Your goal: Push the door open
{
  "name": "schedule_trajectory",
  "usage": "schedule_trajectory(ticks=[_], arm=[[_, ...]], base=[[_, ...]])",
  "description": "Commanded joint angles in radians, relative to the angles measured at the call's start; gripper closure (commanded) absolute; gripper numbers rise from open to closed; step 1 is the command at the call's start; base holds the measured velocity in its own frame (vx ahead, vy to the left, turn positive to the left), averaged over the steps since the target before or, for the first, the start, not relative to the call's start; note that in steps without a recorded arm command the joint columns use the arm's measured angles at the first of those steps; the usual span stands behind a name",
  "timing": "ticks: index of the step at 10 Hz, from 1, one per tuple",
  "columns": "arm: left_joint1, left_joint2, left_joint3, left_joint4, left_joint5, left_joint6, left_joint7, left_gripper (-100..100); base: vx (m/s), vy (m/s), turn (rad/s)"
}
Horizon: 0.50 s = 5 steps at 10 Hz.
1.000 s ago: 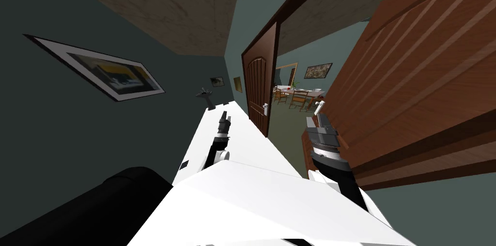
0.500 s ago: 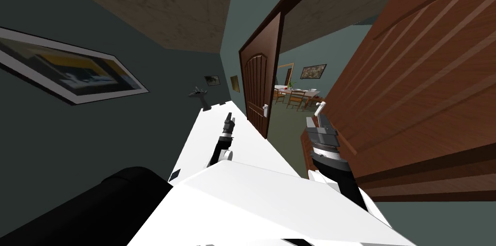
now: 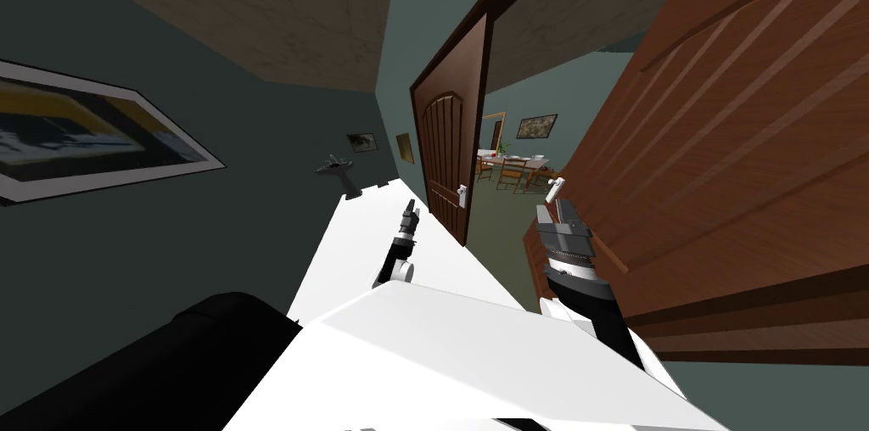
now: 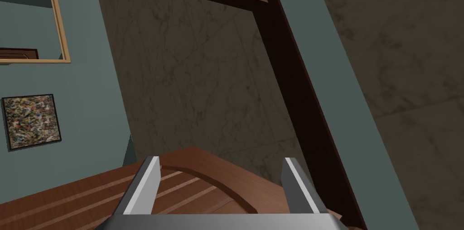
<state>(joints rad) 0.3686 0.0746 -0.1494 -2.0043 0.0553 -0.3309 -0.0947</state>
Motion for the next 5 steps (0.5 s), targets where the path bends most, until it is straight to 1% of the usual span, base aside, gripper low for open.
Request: schedule_trajectory(ticks=[1, 5], arm=[[-0.014, 0.007, -0.016, 0.034, 0.001, -0.002, 0.01, -100], [-0.058, 0.016, -0.054, 0.112, 0.0, 0.005, 0.028, -100]], base=[[0.113, 0.076, -0.101], [0.087, 0.064, -0.105]])
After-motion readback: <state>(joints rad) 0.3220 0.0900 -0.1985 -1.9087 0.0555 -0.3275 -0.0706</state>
